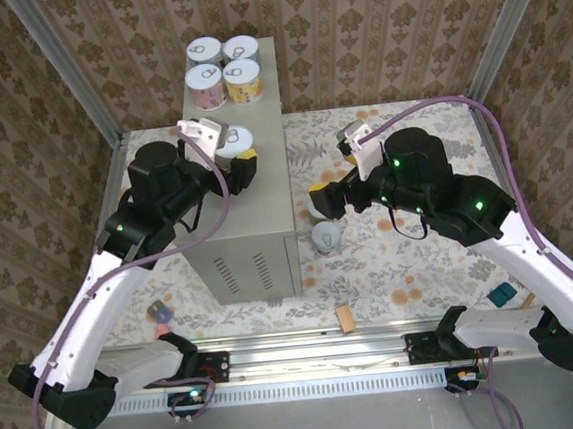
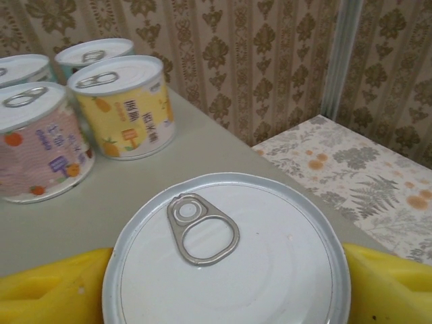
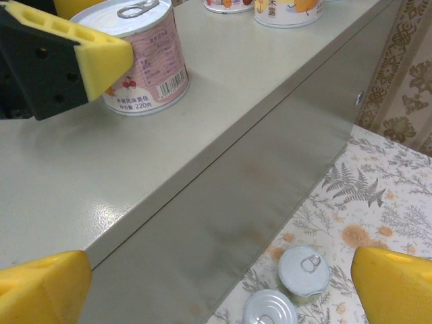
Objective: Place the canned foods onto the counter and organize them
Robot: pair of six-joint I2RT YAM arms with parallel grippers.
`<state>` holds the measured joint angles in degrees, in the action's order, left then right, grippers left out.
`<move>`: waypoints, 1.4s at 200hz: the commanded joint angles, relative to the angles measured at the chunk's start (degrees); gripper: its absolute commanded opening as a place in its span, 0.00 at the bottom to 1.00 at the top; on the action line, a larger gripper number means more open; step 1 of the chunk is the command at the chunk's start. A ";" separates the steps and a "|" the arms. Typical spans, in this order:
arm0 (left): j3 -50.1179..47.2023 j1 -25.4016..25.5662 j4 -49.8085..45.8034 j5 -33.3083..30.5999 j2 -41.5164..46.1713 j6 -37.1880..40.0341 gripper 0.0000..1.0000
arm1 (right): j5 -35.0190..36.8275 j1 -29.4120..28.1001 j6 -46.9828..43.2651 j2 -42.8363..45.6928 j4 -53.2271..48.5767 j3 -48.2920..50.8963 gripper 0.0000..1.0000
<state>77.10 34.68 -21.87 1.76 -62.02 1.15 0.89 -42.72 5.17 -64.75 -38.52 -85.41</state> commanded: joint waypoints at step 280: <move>-2.58 -12.79 1.65 9.46 2.01 1.84 0.98 | -7.13 2.99 2.92 -2.91 10.39 3.19 1.00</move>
<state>76.44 22.48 -20.14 9.50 -61.06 2.59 -2.70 -40.01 7.73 -67.51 -30.83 -81.78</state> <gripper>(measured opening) 0.989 0.999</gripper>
